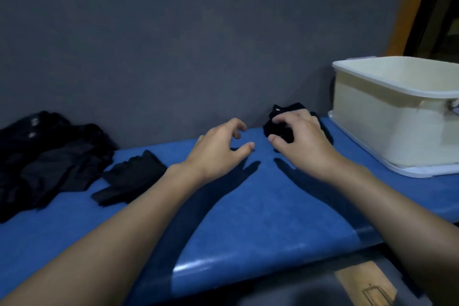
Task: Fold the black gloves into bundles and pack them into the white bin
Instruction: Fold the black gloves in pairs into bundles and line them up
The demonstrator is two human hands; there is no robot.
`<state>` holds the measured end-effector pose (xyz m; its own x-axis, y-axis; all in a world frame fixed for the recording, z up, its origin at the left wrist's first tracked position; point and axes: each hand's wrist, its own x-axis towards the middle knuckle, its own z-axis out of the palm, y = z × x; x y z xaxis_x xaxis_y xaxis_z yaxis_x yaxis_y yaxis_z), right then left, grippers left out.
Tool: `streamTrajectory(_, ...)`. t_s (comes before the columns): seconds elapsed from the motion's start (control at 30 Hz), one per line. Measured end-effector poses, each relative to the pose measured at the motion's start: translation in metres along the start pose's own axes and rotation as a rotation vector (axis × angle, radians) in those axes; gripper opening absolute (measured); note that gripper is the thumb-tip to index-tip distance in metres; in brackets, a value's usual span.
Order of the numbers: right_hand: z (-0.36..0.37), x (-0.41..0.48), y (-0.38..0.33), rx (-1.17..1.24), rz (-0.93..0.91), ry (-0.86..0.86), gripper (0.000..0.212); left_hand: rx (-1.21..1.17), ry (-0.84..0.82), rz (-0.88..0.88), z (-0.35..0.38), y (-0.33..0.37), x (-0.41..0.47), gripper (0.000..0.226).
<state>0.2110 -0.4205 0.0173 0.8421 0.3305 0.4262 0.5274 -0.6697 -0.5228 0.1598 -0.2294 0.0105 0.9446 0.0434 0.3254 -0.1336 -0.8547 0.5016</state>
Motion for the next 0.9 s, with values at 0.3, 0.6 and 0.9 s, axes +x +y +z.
streamTrajectory(0.3,0.09,-0.015,-0.103,0.138,-0.285,-0.279,0.032,0.217,0.105,-0.173,-0.099,-0.09,-0.096,0.009)
streamTrajectory(0.6,0.135,-0.007,-0.131,0.005,-0.407,-0.392,0.025,0.254,-0.007,-0.198,-0.113,-0.141,-0.134,0.034)
streamTrajectory(0.9,0.115,-0.002,-0.125,0.087,-0.359,-0.592,0.038,0.24,-0.099,-0.086,-0.101,-0.151,-0.113,0.047)
